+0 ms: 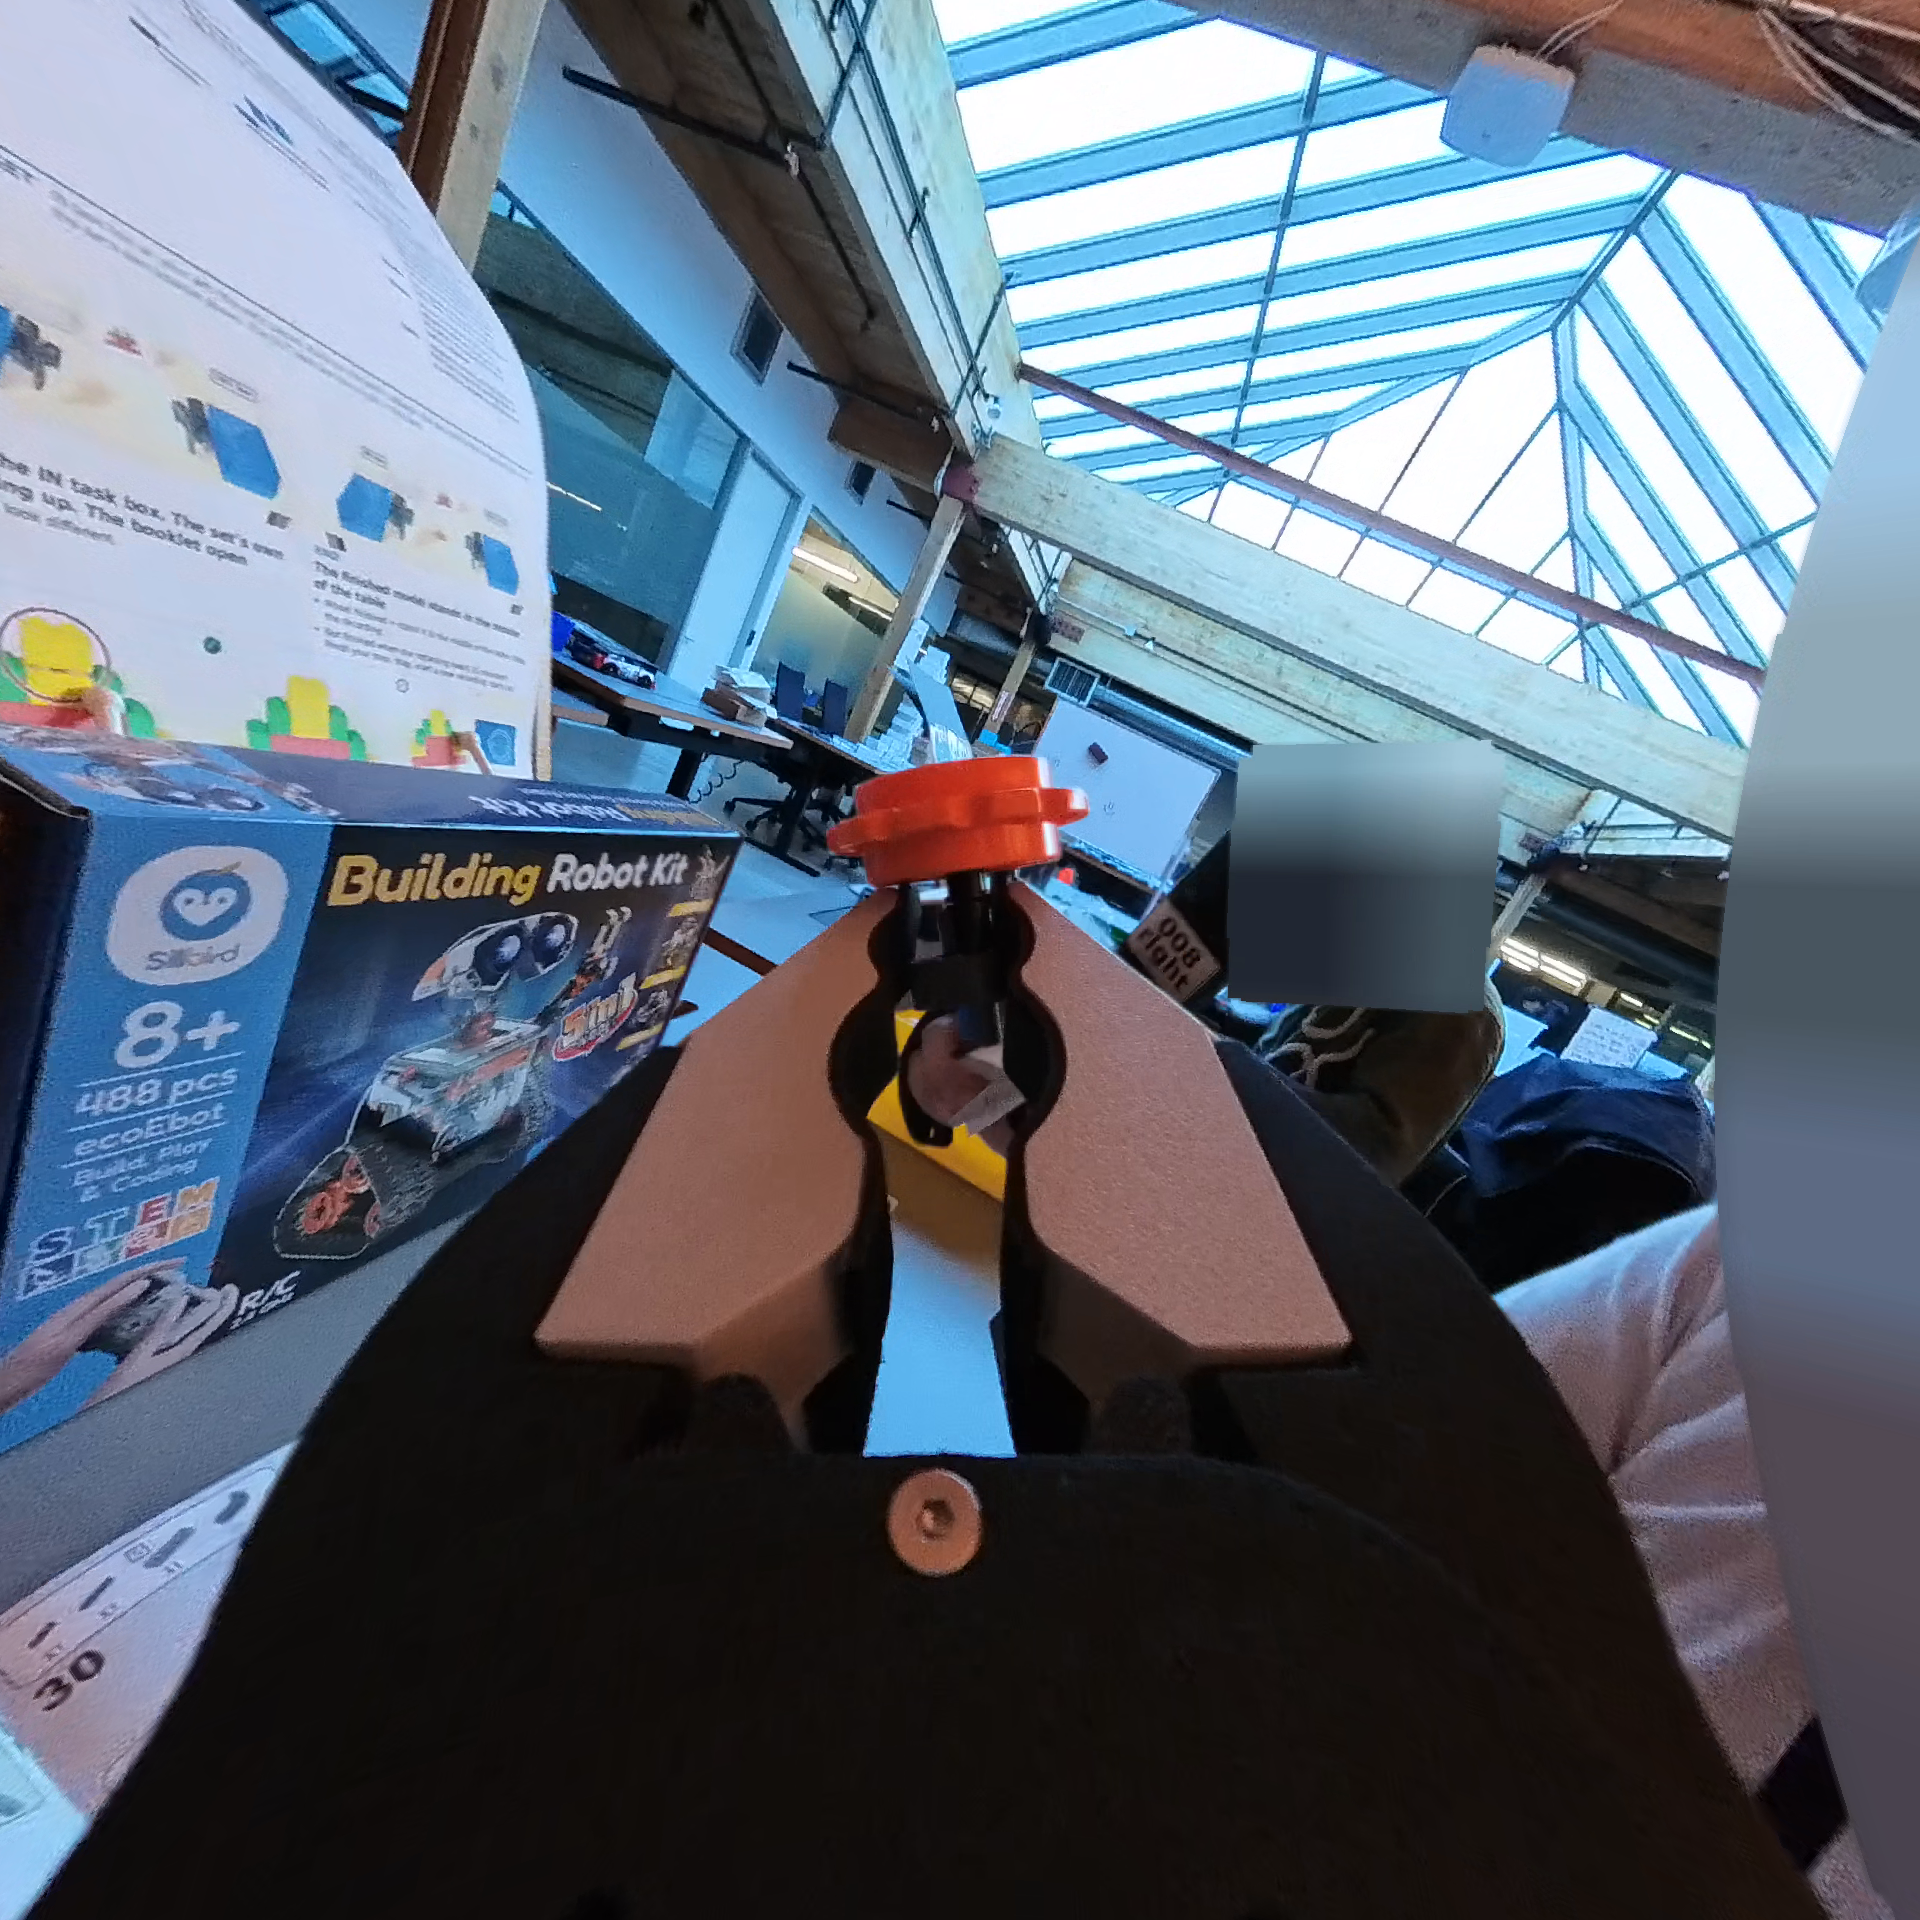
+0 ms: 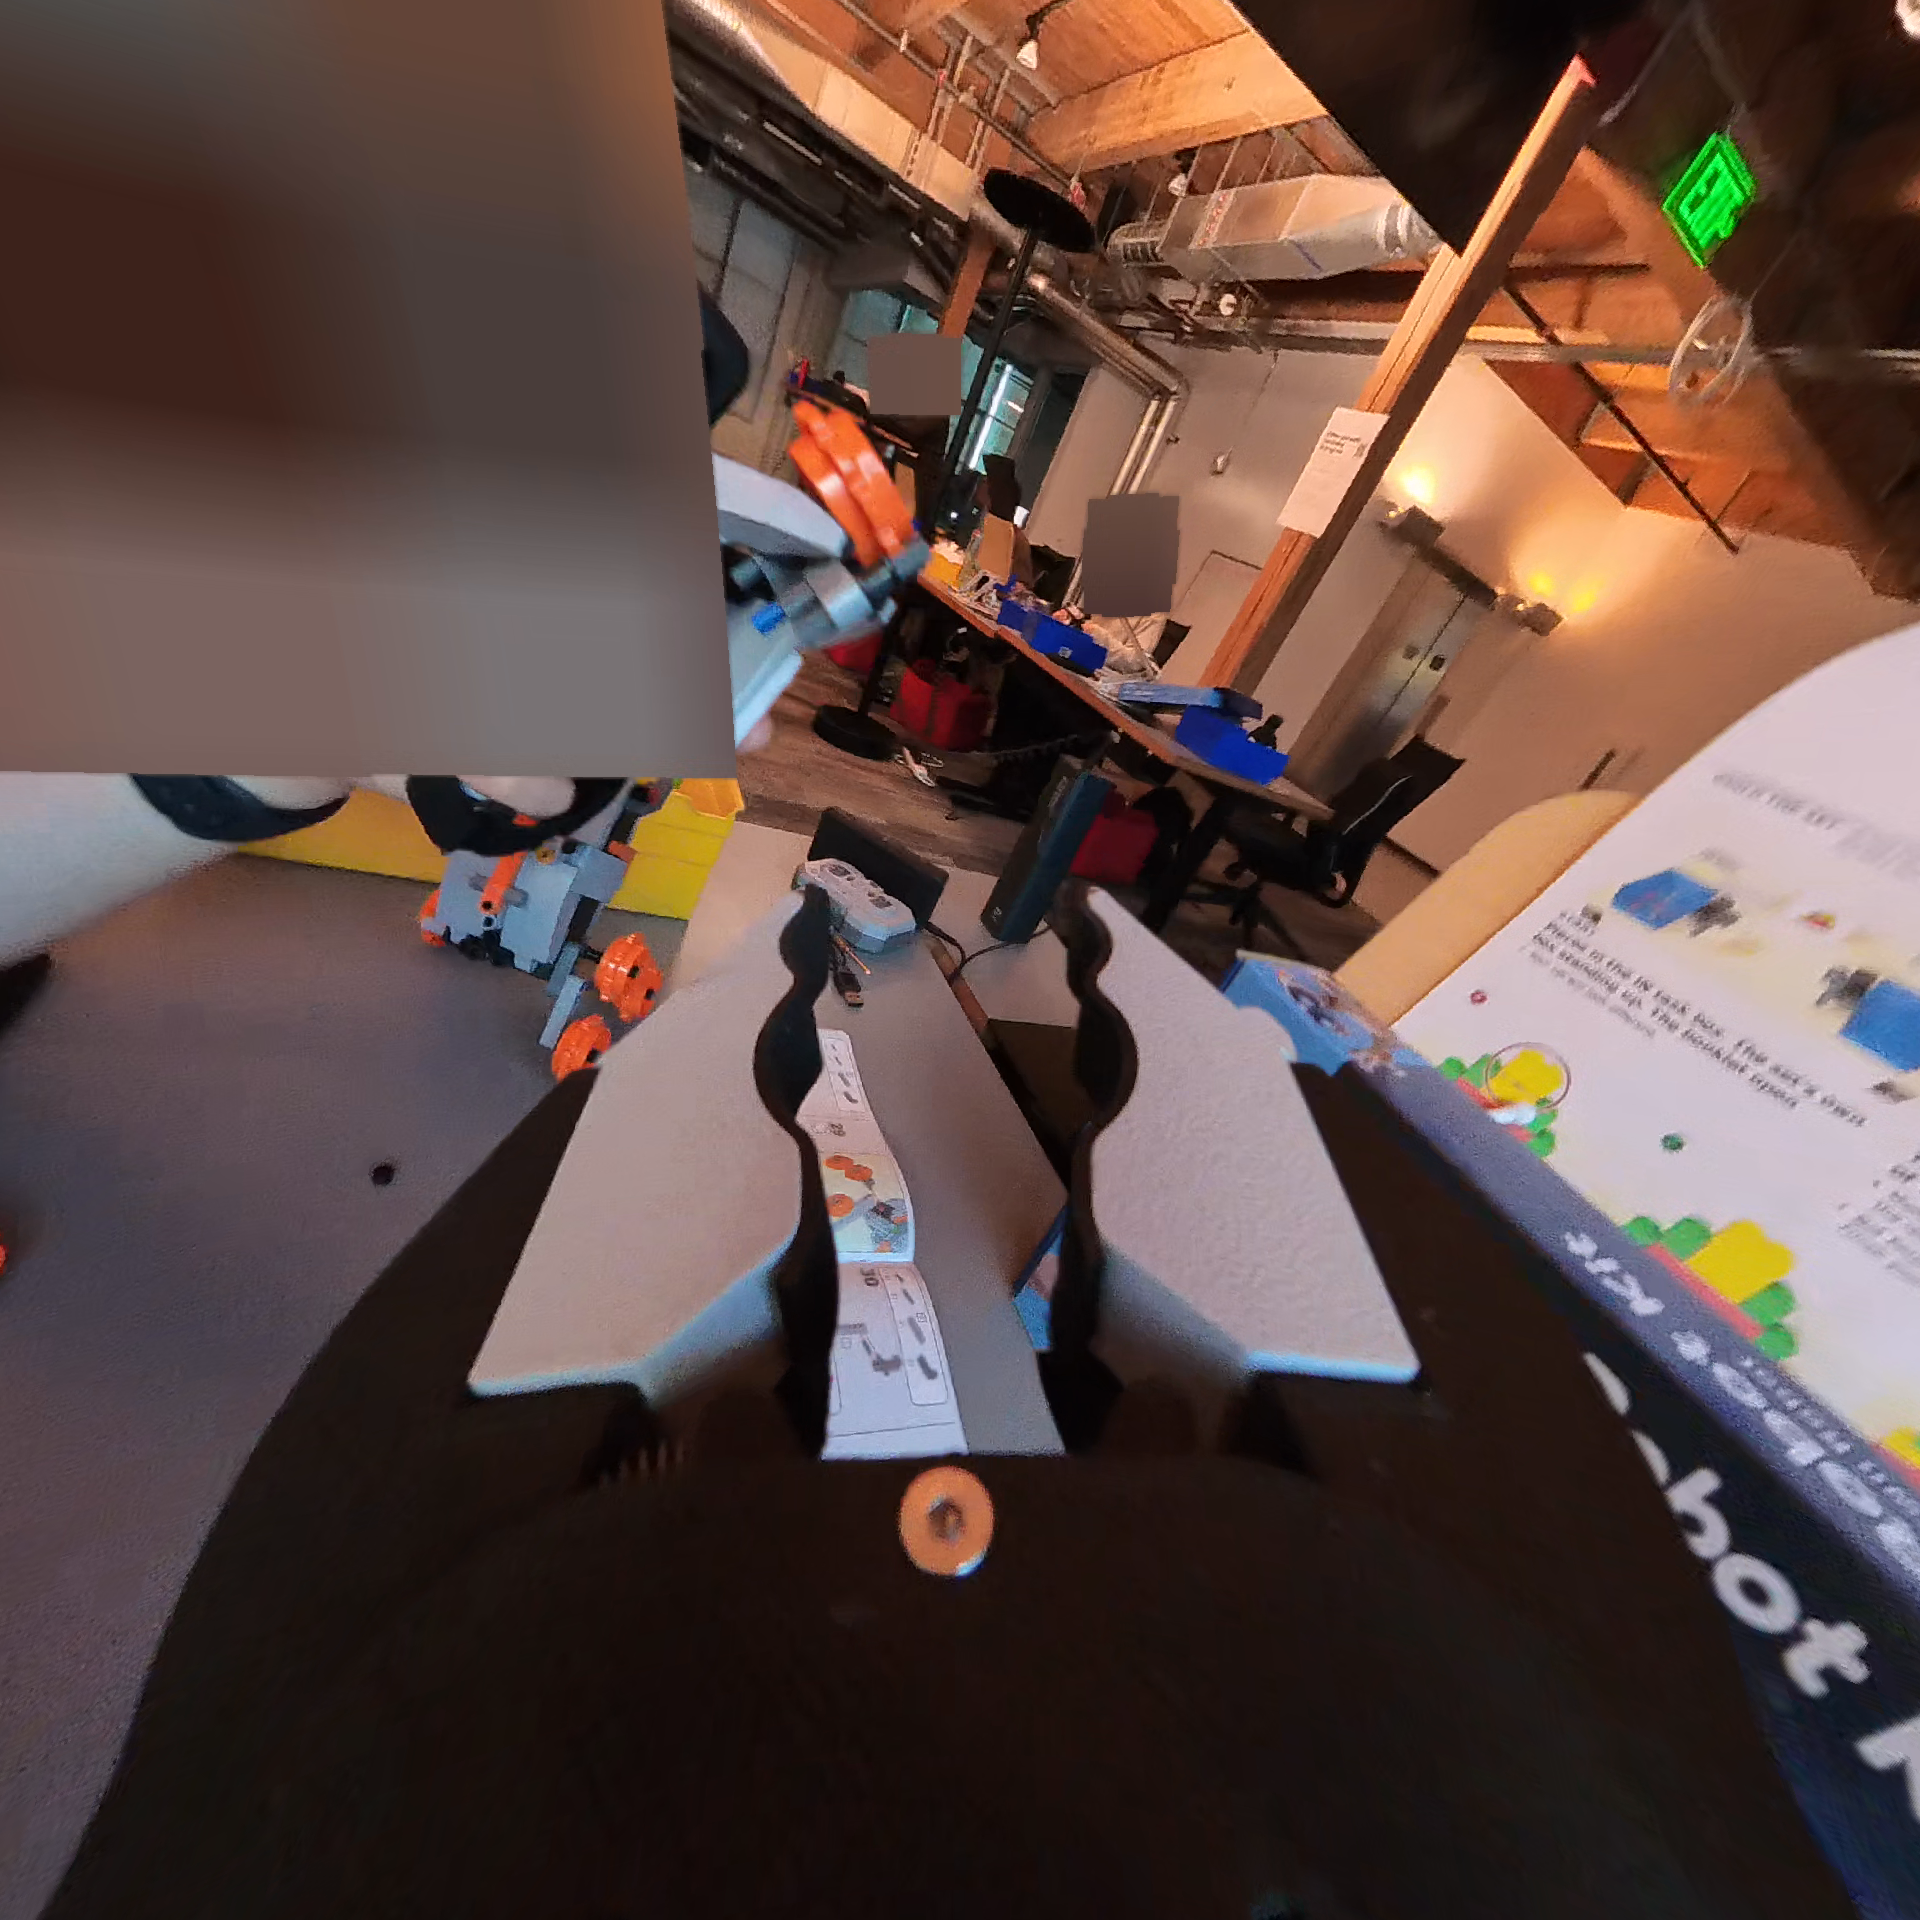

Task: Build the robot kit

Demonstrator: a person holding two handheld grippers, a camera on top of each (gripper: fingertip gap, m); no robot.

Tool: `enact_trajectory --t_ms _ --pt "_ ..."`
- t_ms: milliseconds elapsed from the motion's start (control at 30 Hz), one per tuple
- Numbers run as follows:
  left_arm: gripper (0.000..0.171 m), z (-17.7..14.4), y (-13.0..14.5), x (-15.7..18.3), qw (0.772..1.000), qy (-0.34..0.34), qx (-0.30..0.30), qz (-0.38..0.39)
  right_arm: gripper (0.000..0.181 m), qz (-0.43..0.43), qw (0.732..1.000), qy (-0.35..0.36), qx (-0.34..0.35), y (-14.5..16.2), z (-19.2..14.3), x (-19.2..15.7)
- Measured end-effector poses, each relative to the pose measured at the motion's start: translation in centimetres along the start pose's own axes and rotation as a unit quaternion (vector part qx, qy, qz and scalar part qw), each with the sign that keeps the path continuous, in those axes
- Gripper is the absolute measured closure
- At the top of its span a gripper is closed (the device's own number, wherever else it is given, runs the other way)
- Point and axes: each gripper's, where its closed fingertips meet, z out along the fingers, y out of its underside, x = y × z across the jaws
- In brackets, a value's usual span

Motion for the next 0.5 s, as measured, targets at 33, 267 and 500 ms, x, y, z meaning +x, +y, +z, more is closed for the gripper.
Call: enact_trajectory --t_ms 33,267,500 --pt "0.16 -0.1 -0.3 -0.1 1.0 0.0 0.005 0.001 0.136 0.008 1.0 0.006 0.0 0.6 0.2 0.4" --pt "0.16 0.5 0.4 -0.2 1.0 0.01 -0.013 -0.006 0.132 -0.008 1.0 -0.013 0.011 -0.1 1.0 -0.3" --pt "0.16 1.6 1.9 2.8 0.999 0.04 -0.032 0.013 0.131 -0.232 0.972 0.037 0.001 -6.7 -1.8 -3.5"
